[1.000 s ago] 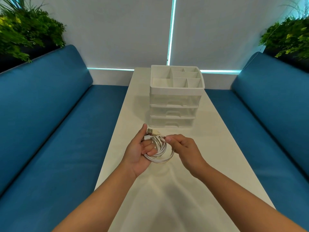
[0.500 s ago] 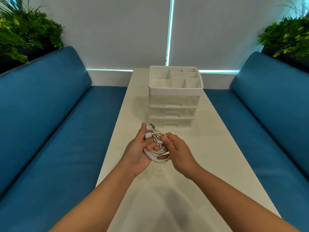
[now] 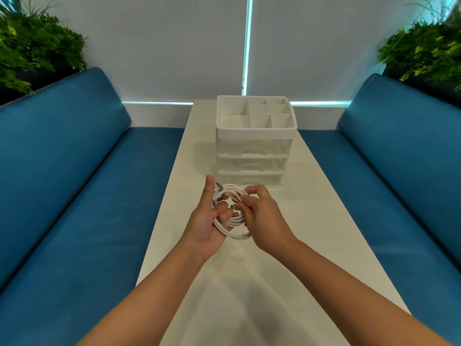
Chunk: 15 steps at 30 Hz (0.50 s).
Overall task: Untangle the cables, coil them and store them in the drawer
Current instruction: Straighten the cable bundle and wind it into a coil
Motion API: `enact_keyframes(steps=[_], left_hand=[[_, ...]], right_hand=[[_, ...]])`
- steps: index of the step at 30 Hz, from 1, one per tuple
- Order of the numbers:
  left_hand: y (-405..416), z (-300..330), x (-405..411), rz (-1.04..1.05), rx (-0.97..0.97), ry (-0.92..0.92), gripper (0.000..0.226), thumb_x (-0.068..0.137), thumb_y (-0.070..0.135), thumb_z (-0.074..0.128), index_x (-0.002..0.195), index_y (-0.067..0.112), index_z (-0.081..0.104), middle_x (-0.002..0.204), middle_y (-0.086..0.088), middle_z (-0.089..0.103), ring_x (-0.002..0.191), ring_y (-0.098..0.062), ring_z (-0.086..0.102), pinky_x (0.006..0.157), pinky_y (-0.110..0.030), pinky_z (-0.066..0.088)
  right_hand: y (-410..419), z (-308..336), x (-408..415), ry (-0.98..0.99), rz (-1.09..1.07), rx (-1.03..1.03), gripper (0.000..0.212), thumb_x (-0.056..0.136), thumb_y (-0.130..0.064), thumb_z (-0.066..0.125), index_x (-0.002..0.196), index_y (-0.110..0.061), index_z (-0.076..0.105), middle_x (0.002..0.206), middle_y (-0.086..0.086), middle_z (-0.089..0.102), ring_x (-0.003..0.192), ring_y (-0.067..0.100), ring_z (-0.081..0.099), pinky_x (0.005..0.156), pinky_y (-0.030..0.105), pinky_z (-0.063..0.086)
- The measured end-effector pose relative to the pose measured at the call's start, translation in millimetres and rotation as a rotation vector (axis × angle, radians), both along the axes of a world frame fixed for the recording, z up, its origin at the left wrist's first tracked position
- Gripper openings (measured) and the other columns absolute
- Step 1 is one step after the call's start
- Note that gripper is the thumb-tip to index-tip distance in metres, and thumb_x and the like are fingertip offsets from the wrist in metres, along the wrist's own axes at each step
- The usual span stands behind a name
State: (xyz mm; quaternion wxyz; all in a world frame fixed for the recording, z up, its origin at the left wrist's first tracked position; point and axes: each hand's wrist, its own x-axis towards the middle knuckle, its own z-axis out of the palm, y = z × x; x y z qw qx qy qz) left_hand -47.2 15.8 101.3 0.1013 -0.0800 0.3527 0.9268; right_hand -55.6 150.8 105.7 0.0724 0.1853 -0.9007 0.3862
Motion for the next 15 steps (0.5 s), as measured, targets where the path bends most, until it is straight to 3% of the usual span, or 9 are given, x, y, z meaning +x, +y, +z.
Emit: enact_keyframes(steps=[3, 5, 7, 9, 12, 15], left_hand=[[0, 0, 3, 0.001, 0.043, 0.001, 0.031, 0.083, 0.042, 0.067, 0.072, 0.015, 0.057, 0.045, 0.004, 0.026, 0.047, -0.01, 0.028, 0.059, -0.025, 0.043], [0, 1, 5, 0.01, 0.061, 0.003, 0.019, 0.083, 0.028, 0.066, 0.079, 0.011, 0.06, 0.045, 0.004, 0.026, 0.045, -0.009, 0.029, 0.058, -0.027, 0.048], [0, 3, 5, 0.025, 0.043, 0.004, 0.011, 0.08, 0.021, 0.065, 0.085, 0.011, 0.06, 0.045, 0.005, 0.026, 0.042, -0.008, 0.029, 0.064, -0.029, 0.049], [-1, 5, 5, 0.042, 0.01, -0.001, 0.009, 0.079, 0.016, 0.063, 0.086, 0.01, 0.062, 0.045, 0.005, 0.028, 0.041, -0.008, 0.029, 0.074, -0.032, 0.047], [0, 9, 5, 0.063, -0.032, 0.004, 0.008, 0.088, 0.006, 0.054, 0.09, 0.007, 0.062, 0.047, 0.003, 0.038, 0.042, -0.007, 0.032, 0.078, -0.033, 0.044], [2, 11, 5, 0.062, -0.08, 0.039, 0.015, 0.09, 0.002, 0.049, 0.086, 0.008, 0.062, 0.049, 0.005, 0.047, 0.042, -0.006, 0.033, 0.075, -0.029, 0.037]], right_hand=[[0, 5, 1, -0.04, 0.038, -0.034, 0.024, 0.098, -0.009, 0.048, 0.104, -0.008, 0.071, 0.115, -0.005, 0.041, 0.088, 0.011, 0.057, 0.075, 0.003, 0.035], [2, 7, 0, -0.086, 0.066, -0.076, 0.026, 0.097, -0.008, 0.049, 0.109, -0.012, 0.071, 0.117, -0.002, 0.042, 0.083, 0.007, 0.056, 0.073, 0.002, 0.036], [3, 11, 0, -0.157, 0.089, -0.137, 0.031, 0.096, -0.008, 0.049, 0.117, -0.02, 0.069, 0.118, 0.0, 0.045, 0.086, 0.0, 0.054, 0.074, 0.002, 0.036], [3, 14, -1, -0.237, 0.128, -0.205, 0.035, 0.097, -0.011, 0.05, 0.121, -0.031, 0.065, 0.118, -0.001, 0.048, 0.101, -0.001, 0.05, 0.081, 0.002, 0.035], [2, 18, 3, -0.334, 0.157, -0.37, 0.029, 0.098, -0.019, 0.049, 0.112, -0.036, 0.069, 0.113, -0.009, 0.054, 0.112, 0.003, 0.047, 0.084, 0.012, 0.036], [-3, 20, 7, -0.263, 0.1, -0.451, 0.027, 0.098, -0.033, 0.051, 0.092, -0.032, 0.077, 0.1, -0.007, 0.068, 0.1, 0.006, 0.055, 0.079, 0.025, 0.039]])
